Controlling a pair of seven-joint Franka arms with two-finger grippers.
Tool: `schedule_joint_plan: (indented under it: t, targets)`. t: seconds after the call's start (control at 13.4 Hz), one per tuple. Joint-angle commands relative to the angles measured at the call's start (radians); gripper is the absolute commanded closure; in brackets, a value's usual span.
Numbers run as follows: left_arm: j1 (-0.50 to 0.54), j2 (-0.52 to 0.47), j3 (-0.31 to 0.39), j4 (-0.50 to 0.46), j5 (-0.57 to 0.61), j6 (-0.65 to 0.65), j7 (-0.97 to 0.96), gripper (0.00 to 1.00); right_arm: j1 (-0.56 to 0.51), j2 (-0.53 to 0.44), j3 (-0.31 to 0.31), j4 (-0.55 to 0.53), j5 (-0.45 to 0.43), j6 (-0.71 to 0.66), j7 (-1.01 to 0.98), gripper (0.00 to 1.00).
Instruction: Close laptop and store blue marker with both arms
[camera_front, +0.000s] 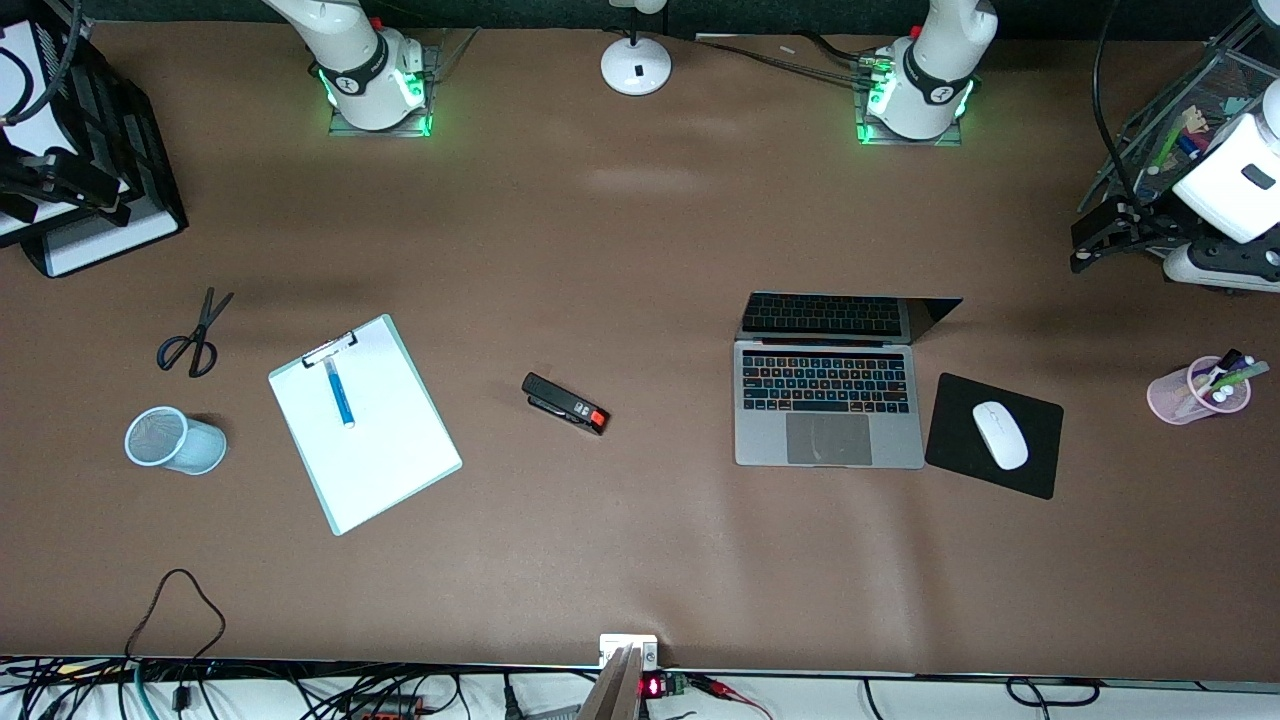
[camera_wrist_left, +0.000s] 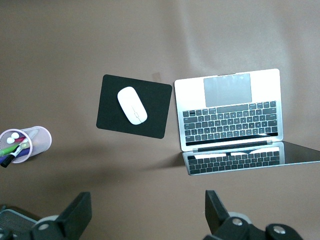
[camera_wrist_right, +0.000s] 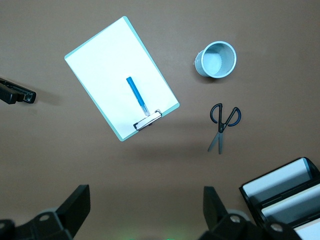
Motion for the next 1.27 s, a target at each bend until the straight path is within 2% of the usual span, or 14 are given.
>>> schedule_joint_plan:
  t: [0.0, 0.52, 0.89, 0.97, 1.04, 1.12, 1.19]
  targets:
    - [-0.017, -0.022, 0.013, -0.018, 0.018, 0.007, -0.010, 0.00, -0.004, -0.027, 0.002, -0.026, 0.000, 0.005, 0.009, 0.00]
    - [-0.017, -0.021, 0.013, -0.020, 0.015, -0.015, -0.016, 0.00, -0.002, -0.014, 0.006, -0.023, -0.003, 0.019, 0.009, 0.00]
    - [-0.017, -0.022, 0.015, -0.032, 0.017, -0.019, 0.008, 0.00, 0.013, 0.097, 0.011, -0.024, 0.000, 0.071, 0.011, 0.00]
    - [-0.015, -0.022, 0.015, -0.033, 0.017, -0.031, 0.007, 0.20, 0.015, 0.120, 0.013, -0.024, 0.002, 0.086, 0.009, 0.00]
    - [-0.015, -0.021, 0.015, -0.033, 0.015, -0.065, 0.004, 0.54, 0.025, 0.150, 0.013, -0.024, 0.000, 0.109, 0.009, 0.00]
    - [-0.015, -0.021, 0.015, -0.033, 0.015, -0.079, -0.002, 0.80, 0.030, 0.176, 0.013, -0.024, 0.000, 0.131, 0.009, 0.00]
    - [-0.015, -0.022, 0.015, -0.033, 0.015, -0.082, -0.012, 1.00, 0.034, 0.203, 0.011, -0.024, -0.001, 0.158, 0.009, 0.00]
